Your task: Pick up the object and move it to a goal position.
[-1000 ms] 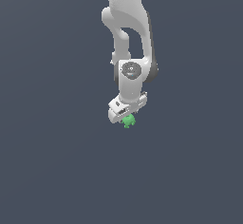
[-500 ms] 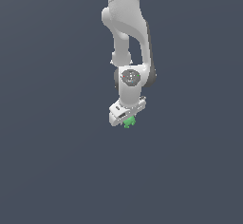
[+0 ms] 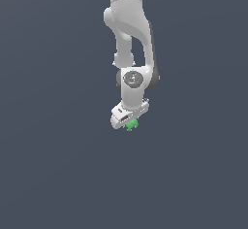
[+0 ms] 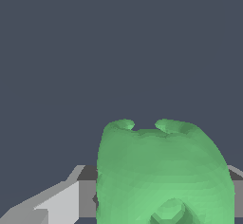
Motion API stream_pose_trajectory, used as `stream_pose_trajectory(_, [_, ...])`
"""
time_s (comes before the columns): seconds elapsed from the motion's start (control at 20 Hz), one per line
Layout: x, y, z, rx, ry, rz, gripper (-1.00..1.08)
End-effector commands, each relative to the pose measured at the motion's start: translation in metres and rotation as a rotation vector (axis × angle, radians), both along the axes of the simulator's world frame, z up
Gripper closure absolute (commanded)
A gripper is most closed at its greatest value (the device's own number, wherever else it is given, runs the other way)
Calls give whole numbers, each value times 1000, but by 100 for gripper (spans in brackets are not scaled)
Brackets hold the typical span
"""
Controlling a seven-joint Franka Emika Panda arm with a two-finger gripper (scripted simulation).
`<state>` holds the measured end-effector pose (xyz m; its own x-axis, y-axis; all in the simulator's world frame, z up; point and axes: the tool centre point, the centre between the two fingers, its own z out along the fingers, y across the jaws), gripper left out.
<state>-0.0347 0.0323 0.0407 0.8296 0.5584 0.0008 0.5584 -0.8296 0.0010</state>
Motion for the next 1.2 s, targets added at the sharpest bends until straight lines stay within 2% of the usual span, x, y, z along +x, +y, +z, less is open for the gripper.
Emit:
stream_pose_trajectory(0.0, [0, 0, 0, 0, -1, 1, 108])
stream_pose_trajectory(0.25, [9, -3, 6, 6, -33, 9, 108])
stream_pose_trajectory(0.45, [26, -9, 18, 15, -92, 25, 108])
stream_pose_trajectory(0.65, [48, -18, 38, 30, -178, 48, 108])
stream_pose_trajectory(1.15, [106, -43, 106, 74, -437, 116, 108])
